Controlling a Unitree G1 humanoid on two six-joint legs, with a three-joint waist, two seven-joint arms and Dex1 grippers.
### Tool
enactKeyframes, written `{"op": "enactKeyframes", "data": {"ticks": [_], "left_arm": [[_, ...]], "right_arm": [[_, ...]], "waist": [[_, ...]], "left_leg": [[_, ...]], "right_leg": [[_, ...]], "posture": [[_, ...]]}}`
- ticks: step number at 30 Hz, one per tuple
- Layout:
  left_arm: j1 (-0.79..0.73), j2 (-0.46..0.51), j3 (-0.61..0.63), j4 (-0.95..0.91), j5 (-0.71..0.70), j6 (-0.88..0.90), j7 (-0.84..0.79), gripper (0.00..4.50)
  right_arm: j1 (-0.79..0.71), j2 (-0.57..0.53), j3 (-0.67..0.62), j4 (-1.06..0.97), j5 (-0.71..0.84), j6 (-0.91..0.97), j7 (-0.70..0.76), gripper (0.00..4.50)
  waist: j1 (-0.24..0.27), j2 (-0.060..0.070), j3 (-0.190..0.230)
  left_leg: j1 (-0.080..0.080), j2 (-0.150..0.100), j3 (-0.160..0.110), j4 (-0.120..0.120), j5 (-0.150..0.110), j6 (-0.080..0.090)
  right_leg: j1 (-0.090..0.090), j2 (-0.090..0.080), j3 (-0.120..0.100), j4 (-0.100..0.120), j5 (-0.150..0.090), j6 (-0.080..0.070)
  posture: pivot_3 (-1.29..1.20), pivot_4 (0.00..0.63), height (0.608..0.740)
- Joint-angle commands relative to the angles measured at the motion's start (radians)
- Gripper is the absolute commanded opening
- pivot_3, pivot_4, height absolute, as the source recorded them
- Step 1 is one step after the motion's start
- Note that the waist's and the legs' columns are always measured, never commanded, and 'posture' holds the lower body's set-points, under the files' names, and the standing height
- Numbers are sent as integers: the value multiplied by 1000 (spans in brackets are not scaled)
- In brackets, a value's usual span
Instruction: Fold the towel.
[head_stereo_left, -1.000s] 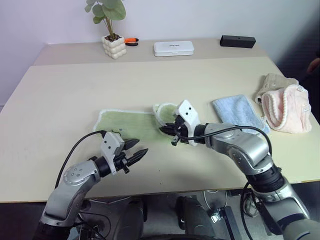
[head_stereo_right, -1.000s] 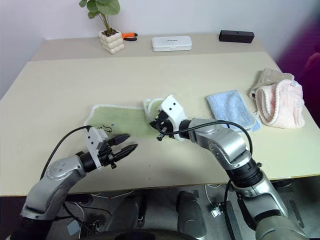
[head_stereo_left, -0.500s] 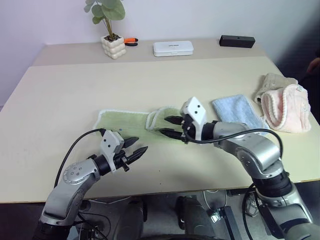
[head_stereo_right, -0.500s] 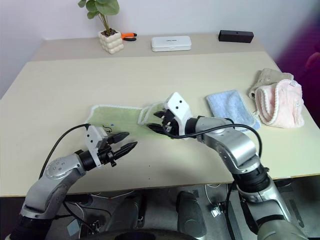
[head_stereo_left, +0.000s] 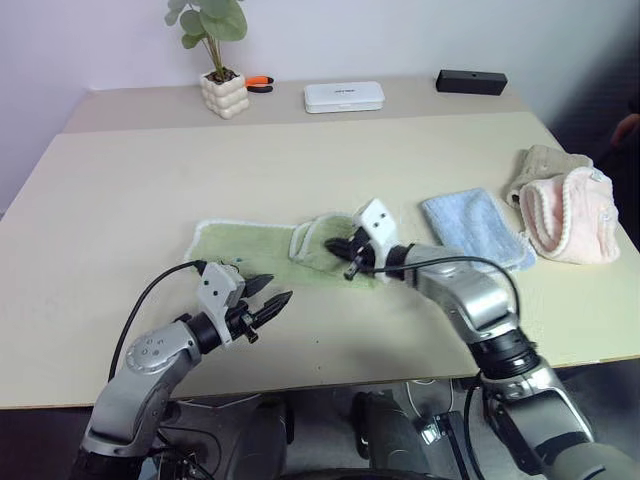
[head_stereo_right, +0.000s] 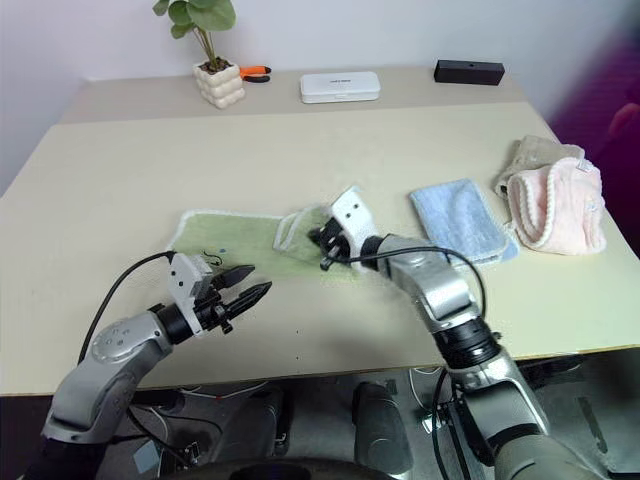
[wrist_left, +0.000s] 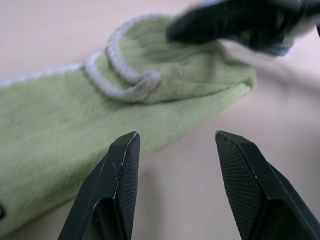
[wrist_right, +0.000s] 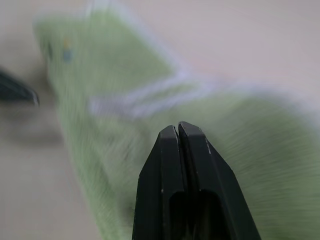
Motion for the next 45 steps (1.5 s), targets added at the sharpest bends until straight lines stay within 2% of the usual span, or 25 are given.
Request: {"op": "enactKeyframes", "data": {"ticks": [1, 5, 8, 9, 11, 12, 14, 15, 18, 22, 27, 30, 37, 41, 45], "left_arm": [[38, -4, 48, -51, -9, -7, 30, 2424], [85, -30, 90, -81, -44, 25, 81, 2424], [109, -82, 152, -103, -125, 94, 156, 2424], [114, -100, 179, -110, -161, 133, 189, 2424], [111, -137, 241, -109, -239, 218, 274, 2964], [105, -150, 266, -107, -275, 252, 305, 3311], [73, -188, 326, -88, -368, 324, 393, 4276], [58, -200, 348, -80, -403, 350, 427, 4500], [-36, -257, 431, 0, -511, 428, 596, 4500], [-179, -328, 517, 118, -641, 452, 790, 4500], [-280, -352, 550, 206, -713, 443, 911, 4500], [-315, -361, 542, 229, -735, 434, 934, 3621], [-329, -346, 547, 224, -763, 387, 918, 54], [-333, -272, 575, 179, -741, 322, 830, 18], [-310, -108, 581, 119, -678, 280, 682, 18]], "right_arm": [[12, 10, 33, 17, -53, -55, 24, 29], [25, 3, 18, -18, -88, -103, 33, 29], [-17, -4, -60, -62, -78, -114, 16, 29], [-34, -15, -86, -90, -61, -110, 30, 259], [-51, -68, -91, -175, -53, -145, 110, 898], [-52, -88, -87, -212, -46, -154, 145, 1379], [-45, -123, -78, -289, -20, -151, 207, 2341], [-41, -131, -75, -313, -10, -146, 225, 2851], [-13, -147, -50, -374, -17, -156, 256, 4325], [29, -153, -18, -394, -41, -179, 273, 4325], [55, -165, 1, -403, -69, -198, 282, 4325], [70, -170, 9, -406, -90, -208, 279, 4390], [110, -171, 15, -438, -120, -199, 267, 4390], [124, -173, -1, -454, -120, -178, 254, 4390], [163, -209, -43, -471, -102, -158, 258, 4390]], "waist": [[1, 0, 0], [2, 0, 0], [2, 0, 0], [2, 0, 0], [4, 0, 0], [4, 0, 0], [4, -1, 0], [4, -1, 0], [5, -1, 0], [8, -1, -1], [6, -1, -1], [7, -2, -1], [11, -3, -1], [5, -3, 0], [5, -4, 0]], "left_leg": [[0, 0, 0, 0, 0, 0], [0, 0, 0, 0, 0, 0], [0, 0, 0, 0, 0, 0], [0, 0, 0, 0, 0, 0], [0, 0, 0, 1, 0, 0], [0, 0, -1, 1, 0, 0], [0, 0, -1, 0, 0, 0], [0, 0, -1, 0, 0, 0], [1, 0, -2, 1, 0, 0], [1, -1, -2, 2, 0, 0], [2, -1, -2, 1, 0, -1], [2, -1, -2, 1, 1, -1], [1, -1, -2, 1, 1, -2], [1, -1, -2, 1, 1, -2], [0, -1, -2, 0, 1, -3]], "right_leg": [[0, 0, 0, 0, 0, 0], [0, 0, 0, 0, 0, -1], [0, 0, 0, 0, 0, 0], [0, 0, 0, 0, 0, 0], [0, 0, 0, 0, 0, 0], [0, 0, 0, 0, 1, 1], [0, 0, 0, 0, 1, 2], [0, 0, -1, 0, 1, 2], [1, 0, -1, 1, 1, 2], [2, 0, -1, 1, 1, 2], [2, 0, -1, 2, 1, 2], [2, 0, -1, 2, 1, 2], [2, 0, -1, 1, 1, 2], [2, 0, -1, 1, 0, -1], [1, 0, -1, 0, 0, -1]], "posture": [[0, 150, 740], [0, 150, 740], [0, 150, 740], [0, 150, 740], [0, 150, 740], [0, 150, 740], [0, 150, 740], [0, 150, 740], [0, 150, 740], [0, 150, 740], [0, 150, 740], [0, 150, 740], [0, 150, 740], [0, 150, 740], [0, 150, 740]]}}
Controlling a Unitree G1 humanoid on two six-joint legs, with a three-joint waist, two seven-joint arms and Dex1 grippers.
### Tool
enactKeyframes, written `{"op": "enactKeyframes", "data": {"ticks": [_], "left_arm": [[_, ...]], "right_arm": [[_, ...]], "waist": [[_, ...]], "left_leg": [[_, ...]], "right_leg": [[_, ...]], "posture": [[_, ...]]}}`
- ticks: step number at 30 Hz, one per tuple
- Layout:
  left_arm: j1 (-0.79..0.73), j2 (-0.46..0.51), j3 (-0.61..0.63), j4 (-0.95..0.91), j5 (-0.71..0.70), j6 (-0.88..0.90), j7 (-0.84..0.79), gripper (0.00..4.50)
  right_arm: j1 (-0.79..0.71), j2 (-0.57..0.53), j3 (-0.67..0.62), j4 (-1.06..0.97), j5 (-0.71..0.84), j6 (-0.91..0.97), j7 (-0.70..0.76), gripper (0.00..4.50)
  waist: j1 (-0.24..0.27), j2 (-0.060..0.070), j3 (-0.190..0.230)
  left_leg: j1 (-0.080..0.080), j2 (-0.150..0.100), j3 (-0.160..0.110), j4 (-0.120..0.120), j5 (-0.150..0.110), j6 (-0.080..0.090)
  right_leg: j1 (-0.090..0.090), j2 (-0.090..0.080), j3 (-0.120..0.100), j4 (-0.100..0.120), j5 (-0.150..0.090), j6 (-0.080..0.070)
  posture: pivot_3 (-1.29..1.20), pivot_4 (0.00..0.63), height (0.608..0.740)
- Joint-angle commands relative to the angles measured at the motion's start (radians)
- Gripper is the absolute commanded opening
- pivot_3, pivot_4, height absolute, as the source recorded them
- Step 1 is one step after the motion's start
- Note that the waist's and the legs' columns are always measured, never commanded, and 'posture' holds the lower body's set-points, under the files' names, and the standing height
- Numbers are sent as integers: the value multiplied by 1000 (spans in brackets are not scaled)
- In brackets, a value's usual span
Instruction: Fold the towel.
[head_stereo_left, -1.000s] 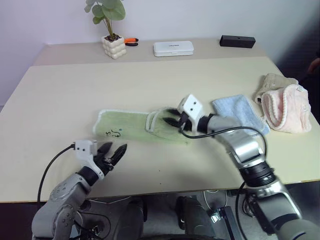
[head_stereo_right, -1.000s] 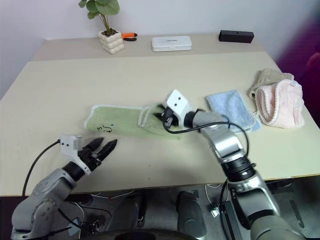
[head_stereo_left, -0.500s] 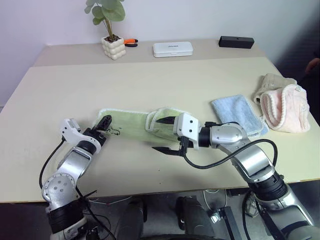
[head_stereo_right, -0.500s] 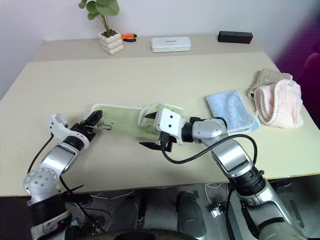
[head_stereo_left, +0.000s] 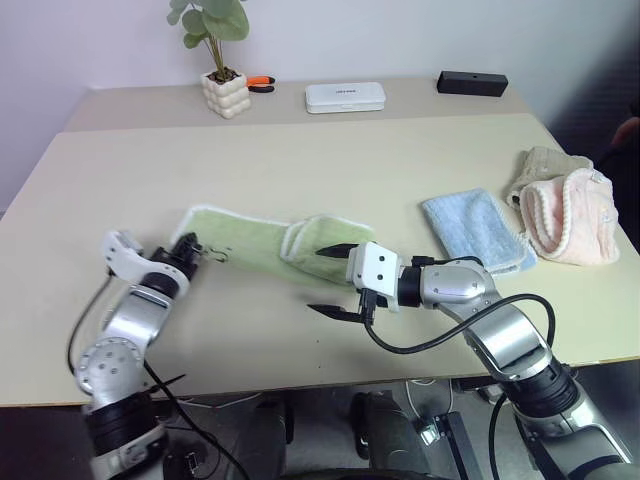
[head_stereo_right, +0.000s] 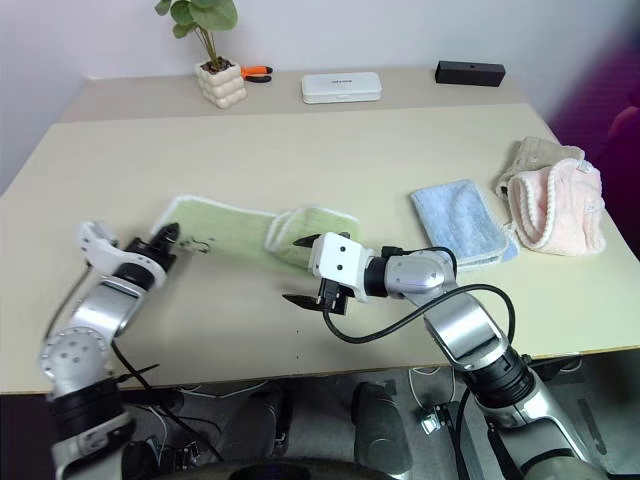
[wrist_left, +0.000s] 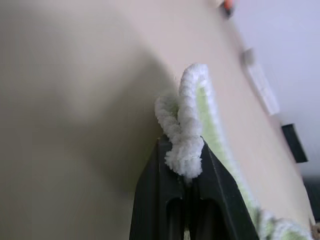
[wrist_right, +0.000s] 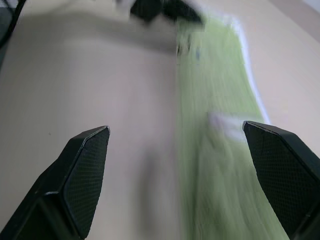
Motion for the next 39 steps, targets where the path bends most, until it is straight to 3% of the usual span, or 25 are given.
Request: {"op": "enactKeyframes", "data": {"ticks": [1, 6, 9, 14, 19, 22, 23, 25, 30, 34, 37, 39], "left_arm": [[9, 132, 22, -80, 54, -47, -149, 18], [-12, 252, -123, -162, 131, -45, -339, 18], [-36, 272, -262, -216, 186, -37, -427, 18], [-73, 310, -601, -240, 403, -62, -597, 18], [-87, 298, -714, -142, 547, -115, -678, 18], [-88, 290, -723, -110, 571, -116, -723, 18], [-89, 287, -723, -103, 581, -117, -728, 286], [-93, 279, -716, -92, 599, -114, -732, 958], [-72, 269, -622, -135, 541, -74, -734, 3395], [-14, 311, -429, -197, 372, 21, -744, 3395], [10, 329, -301, -210, 262, 59, -743, 3434], [-17, 321, -217, -172, 253, 51, -679, 2927]], "right_arm": [[31, -30, -61, -45, 25, 10, -2, 4390], [65, -46, -84, -17, 21, -1, -8, 4390], [65, -40, -76, 0, 9, -11, -16, 4390], [76, -29, -68, -3, 1, -11, -33, 4390], [92, -30, -75, -15, -9, -7, -50, 4390], [97, -31, -79, -16, -15, -10, -61, 4390], [97, -31, -79, -14, -17, -11, -63, 4390], [95, -29, -76, -10, -20, -14, -67, 4390], [86, -27, -81, -2, -22, -17, -73, 4390], [61, 2, -135, -10, 54, 30, -74, 4390], [45, 18, -176, -29, 137, 87, -58, 3554], [18, 49, -210, -45, 219, 131, -58, 2582]], "waist": [[0, 0, 0], [5, 0, 0], [4, 0, 0], [-1, 0, 0], [-2, 0, 0], [0, 0, 0], [1, 0, 0], [2, 0, 0], [1, 0, 0], [-6, 0, 1], [-2, 0, 1], [3, 0, 1]], "left_leg": [[0, 0, 0, 0, 0, 0], [-1, 0, 1, 0, 0, 0], [-1, -1, 0, 0, 0, 0], [-1, -1, 1, -1, 0, 0], [-1, 1, 0, -2, 0, 0], [-1, 1, 0, -1, 0, 0], [-1, 0, 0, -1, 0, 0], [-2, 0, 0, -1, 0, 0], [-2, 0, 0, -1, 0, 0], [-1, 1, 0, -2, 0, 0], [-1, 1, 0, -2, 0, 0], [-1, 1, -1, -1, 0, 0]], "right_leg": [[0, 0, 0, -1, 0, 0], [2, 0, 0, -5, 0, -1], [5, 0, 0, -9, 1, -2], [5, 0, 1, -11, 1, -1], [4, 2, 1, -10, 1, -2], [4, 1, 1, -10, 1, -2], [4, 1, 1, -10, 1, -1], [4, 1, 1, -11, 1, -1], [4, 1, 1, -10, 1, -1], [3, 1, 1, -10, 1, 0], [2, 1, 1, -8, 2, 2], [3, 1, 1, -8, 2, 1]], "posture": [[0, 150, 740], [0, 150, 740], [0, 150, 740], [0, 150, 740], [0, 150, 740], [0, 150, 740], [0, 150, 740], [0, 150, 740], [0, 150, 740], [0, 150, 740], [0, 150, 740], [0, 150, 740]]}}
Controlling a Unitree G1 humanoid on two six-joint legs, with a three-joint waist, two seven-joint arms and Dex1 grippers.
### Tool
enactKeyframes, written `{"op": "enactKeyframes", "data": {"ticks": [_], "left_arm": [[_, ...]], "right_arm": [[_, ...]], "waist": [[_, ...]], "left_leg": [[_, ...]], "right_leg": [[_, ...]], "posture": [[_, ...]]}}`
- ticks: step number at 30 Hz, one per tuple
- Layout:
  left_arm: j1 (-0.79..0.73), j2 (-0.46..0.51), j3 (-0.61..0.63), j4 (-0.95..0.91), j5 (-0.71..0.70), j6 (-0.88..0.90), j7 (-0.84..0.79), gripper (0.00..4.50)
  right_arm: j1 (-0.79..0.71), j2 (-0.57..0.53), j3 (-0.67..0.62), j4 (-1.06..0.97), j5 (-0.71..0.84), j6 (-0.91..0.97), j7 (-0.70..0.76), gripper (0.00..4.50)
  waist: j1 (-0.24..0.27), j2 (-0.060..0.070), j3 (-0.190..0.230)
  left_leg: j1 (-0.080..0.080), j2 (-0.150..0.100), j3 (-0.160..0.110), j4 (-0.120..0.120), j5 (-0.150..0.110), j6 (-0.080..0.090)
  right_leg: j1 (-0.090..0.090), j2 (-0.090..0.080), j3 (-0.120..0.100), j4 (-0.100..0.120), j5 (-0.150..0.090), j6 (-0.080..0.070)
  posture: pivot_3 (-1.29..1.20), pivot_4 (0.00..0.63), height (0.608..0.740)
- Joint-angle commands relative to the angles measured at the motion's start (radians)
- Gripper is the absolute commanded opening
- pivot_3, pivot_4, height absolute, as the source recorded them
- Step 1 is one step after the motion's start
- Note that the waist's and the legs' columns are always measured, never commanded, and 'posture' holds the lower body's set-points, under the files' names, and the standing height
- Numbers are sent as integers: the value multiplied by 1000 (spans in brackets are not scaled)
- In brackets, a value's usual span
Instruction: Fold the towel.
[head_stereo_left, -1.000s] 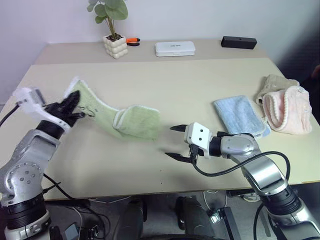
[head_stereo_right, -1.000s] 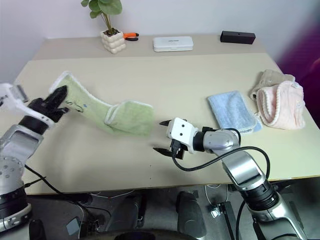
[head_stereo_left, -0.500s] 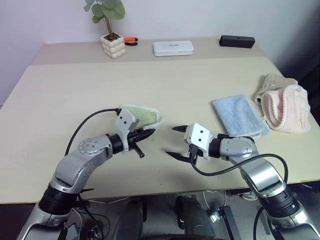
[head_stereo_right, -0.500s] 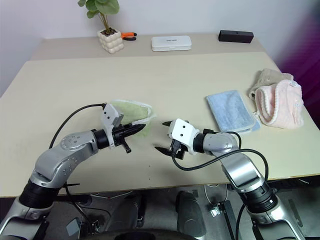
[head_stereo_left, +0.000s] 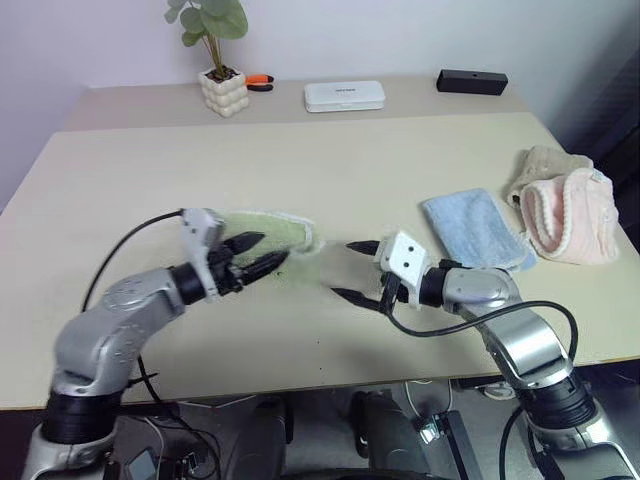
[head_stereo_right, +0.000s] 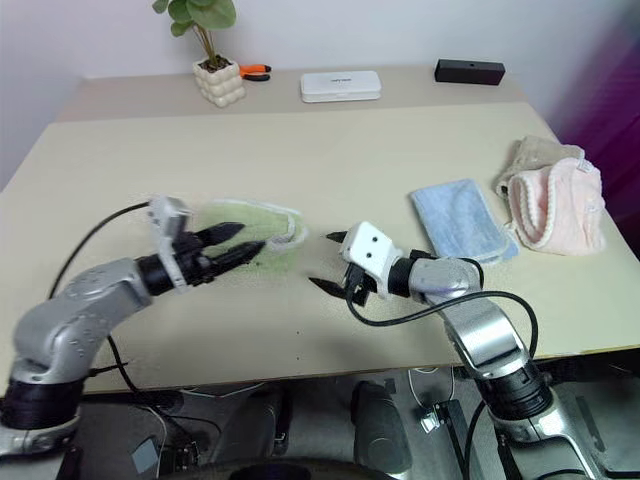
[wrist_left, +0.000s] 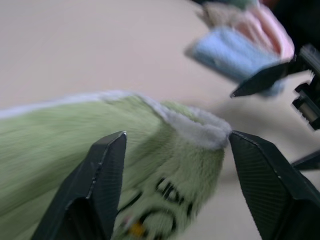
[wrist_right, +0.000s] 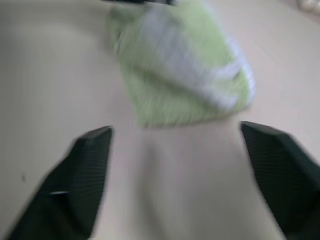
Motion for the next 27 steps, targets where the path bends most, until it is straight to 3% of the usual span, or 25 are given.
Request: {"op": "enactKeyframes", "data": {"ticks": [1, 4, 5, 11, 17, 21, 24, 27], "left_arm": [[-36, 1, 128, 17, -26, -14, 80, 2567], [-50, 4, 107, 36, 31, -24, 115, 1067], [-56, -11, 85, 39, 54, -38, 125, 1057], [-69, -63, -81, 121, 220, -133, 98, 1057], [-90, -94, -214, 312, 402, -253, 71, 1057], [-109, -137, -213, 426, 447, -301, 76, 1057], [-78, -140, -199, 413, 446, -334, 46, 1057], [-50, -153, -119, 337, 357, -312, 33, 1057]], "right_arm": [[-65, 66, -71, -67, 155, 74, -4, 2046], [-120, 113, -73, -60, 200, 114, -26, 493], [-150, 139, -50, -31, 183, 114, -46, 35], [-277, 283, 72, 214, 46, 91, -168, 35], [-297, 369, 177, 478, -98, 40, -239, 35], [-280, 385, 181, 575, -158, 20, -288, 35], [-256, 372, 162, 517, -151, 2, -273, 35], [-236, 345, 118, 412, -110, -14, -233, 35]], "waist": [[2, 0, 0], [0, 0, 0], [0, 0, 0], [-3, 0, 0], [-3, 0, 0], [-3, 0, -1], [-3, 1, -1], [-3, 1, -1]], "left_leg": [[0, 0, 0, 0, 0, 0], [0, 0, 0, 1, 0, 0], [0, -1, 0, 1, 0, 0], [0, -1, 0, 0, 0, 0], [0, -1, 1, 0, 0, 0], [0, -1, 1, 0, 0, 0], [1, -1, 1, 0, 0, -1], [1, -1, 1, 0, 0, -1]], "right_leg": [[1, 0, 0, 0, -1, -1], [1, 0, 0, 0, 0, -1], [1, 0, 0, 0, 0, 0], [0, 0, 0, 0, 1, 1], [-1, 0, 0, 1, 1, 1], [-2, 0, 0, 2, 1, 1], [-1, 0, 0, 3, 1, 1], [-2, 0, 0, 5, 1, 1]], "posture": [[0, 150, 740], [0, 150, 740], [0, 150, 740], [0, 150, 740], [0, 150, 740], [0, 150, 740], [0, 150, 740], [0, 150, 740]]}}
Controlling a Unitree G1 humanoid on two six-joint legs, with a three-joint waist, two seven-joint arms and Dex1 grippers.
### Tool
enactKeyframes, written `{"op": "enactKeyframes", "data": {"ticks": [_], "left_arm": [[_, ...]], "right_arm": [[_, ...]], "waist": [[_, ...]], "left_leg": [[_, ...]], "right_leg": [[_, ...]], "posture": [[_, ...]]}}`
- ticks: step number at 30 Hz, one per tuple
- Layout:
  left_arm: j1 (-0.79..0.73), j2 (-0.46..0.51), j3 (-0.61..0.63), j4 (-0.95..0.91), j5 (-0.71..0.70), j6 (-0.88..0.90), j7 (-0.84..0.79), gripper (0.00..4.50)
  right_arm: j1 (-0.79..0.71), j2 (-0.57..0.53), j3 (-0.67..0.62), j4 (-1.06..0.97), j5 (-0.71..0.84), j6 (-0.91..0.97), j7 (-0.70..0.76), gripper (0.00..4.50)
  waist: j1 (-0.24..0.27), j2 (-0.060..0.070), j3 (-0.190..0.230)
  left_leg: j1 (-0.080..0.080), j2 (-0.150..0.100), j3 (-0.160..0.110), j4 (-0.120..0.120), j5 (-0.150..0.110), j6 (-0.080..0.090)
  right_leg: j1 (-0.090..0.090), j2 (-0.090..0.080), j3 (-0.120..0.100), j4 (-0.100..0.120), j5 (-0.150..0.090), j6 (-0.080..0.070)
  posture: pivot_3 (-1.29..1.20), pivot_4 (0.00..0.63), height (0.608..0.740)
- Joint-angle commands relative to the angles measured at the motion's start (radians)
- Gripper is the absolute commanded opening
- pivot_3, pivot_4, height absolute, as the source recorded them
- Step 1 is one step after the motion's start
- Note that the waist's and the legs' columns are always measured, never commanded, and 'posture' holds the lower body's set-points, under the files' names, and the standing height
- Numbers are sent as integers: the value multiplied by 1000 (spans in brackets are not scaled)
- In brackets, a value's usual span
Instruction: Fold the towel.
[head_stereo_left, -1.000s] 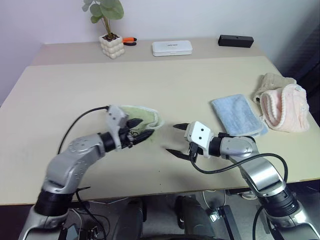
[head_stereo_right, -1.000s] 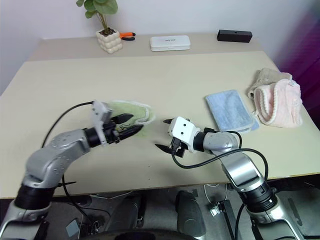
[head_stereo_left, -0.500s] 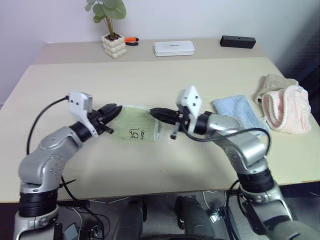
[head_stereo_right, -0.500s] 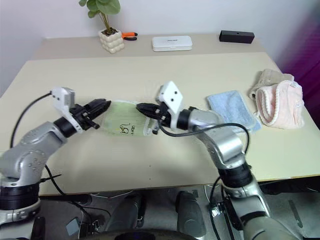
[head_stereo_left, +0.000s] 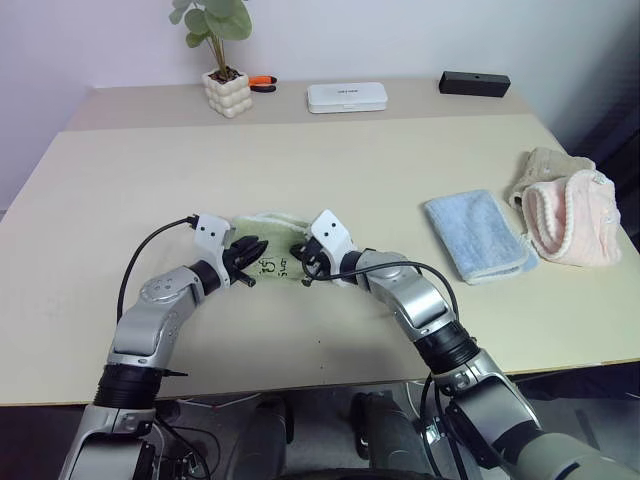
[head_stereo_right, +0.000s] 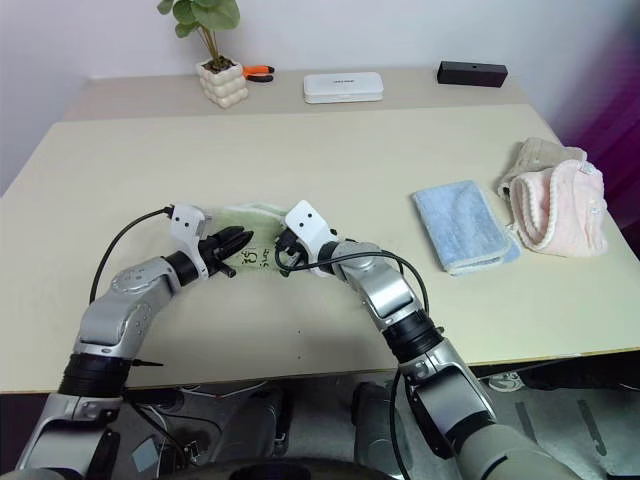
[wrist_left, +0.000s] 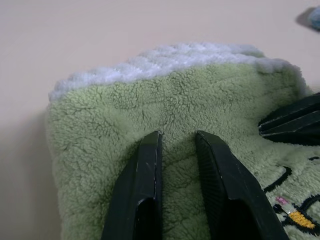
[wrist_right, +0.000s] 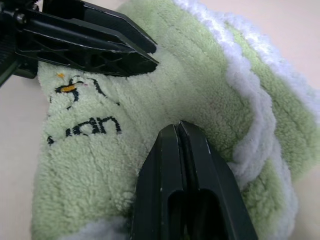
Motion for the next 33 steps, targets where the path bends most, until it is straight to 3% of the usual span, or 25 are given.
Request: {"op": "enactKeyframes", "data": {"ticks": [1, 2, 3, 5, 10, 13, 23, 27, 33], "left_arm": [[34, -3, 125, -90, -116, 42, -11, 1057], [40, 0, 173, -117, -161, 61, -7, 1057], [45, 3, 213, -135, -191, 78, 5, 1301], [52, 16, 272, -152, -225, 112, 31, 1905], [80, 36, 331, -176, -299, 295, 110, 4356], [76, 11, 326, -152, -355, 441, 162, 4434], [-9, -124, 306, -117, -486, 645, 224, 4434], [-21, -147, 298, -117, -482, 662, 232, 3207], [-42, -168, 336, -115, -498, 642, 247, 186]], "right_arm": [[16, -56, -66, -150, 35, -27, 53, 267], [23, -83, -80, -203, 49, -24, 78, 592], [29, -105, -95, -248, 66, -16, 97, 857], [42, -148, -121, -330, 106, 13, 135, 1870], [94, -277, -128, -498, 163, 25, 257, 4332], [126, -311, -123, -553, 172, 13, 281, 4423], [187, -374, -87, -598, 144, -43, 322, 4423], [196, -374, -76, -594, 115, -62, 310, 4500], [207, -368, -73, -599, 104, -61, 302, 4500]], "waist": [[-1, 0, 0], [-1, 0, 1], [-1, 0, 1], [-1, 0, 1], [0, 0, 1], [1, -1, 1], [5, -1, 1], [4, -1, 1], [3, -2, 1]], "left_leg": [[0, 0, 0, 0, 0, 0], [-1, 0, 0, 0, 0, 0], [-1, 0, 0, 0, 0, 0], [-1, 0, -1, 0, 0, 0], [0, 0, -1, 0, 0, 0], [0, 0, -1, 1, 0, 0], [0, -1, -1, 2, 0, 0], [0, -1, -1, 2, 0, 0], [0, -1, -1, 1, 0, 0]], "right_leg": [[0, 0, 0, 0, 0, 0], [-1, 0, 0, 1, 0, 0], [-2, 0, 0, 1, 0, 0], [-2, 0, 0, 2, 0, 0], [-2, 0, 0, 4, -1, 1], [-2, 0, 0, 4, -1, 1], [0, -1, 0, 4, -1, 1], [0, -1, 0, 4, -1, 1], [-1, -1, 0, 4, -1, 0]], "posture": [[0, 150, 740], [0, 150, 740], [0, 150, 740], [0, 150, 740], [0, 150, 740], [0, 150, 740], [0, 150, 740], [0, 150, 740], [0, 150, 740]]}}
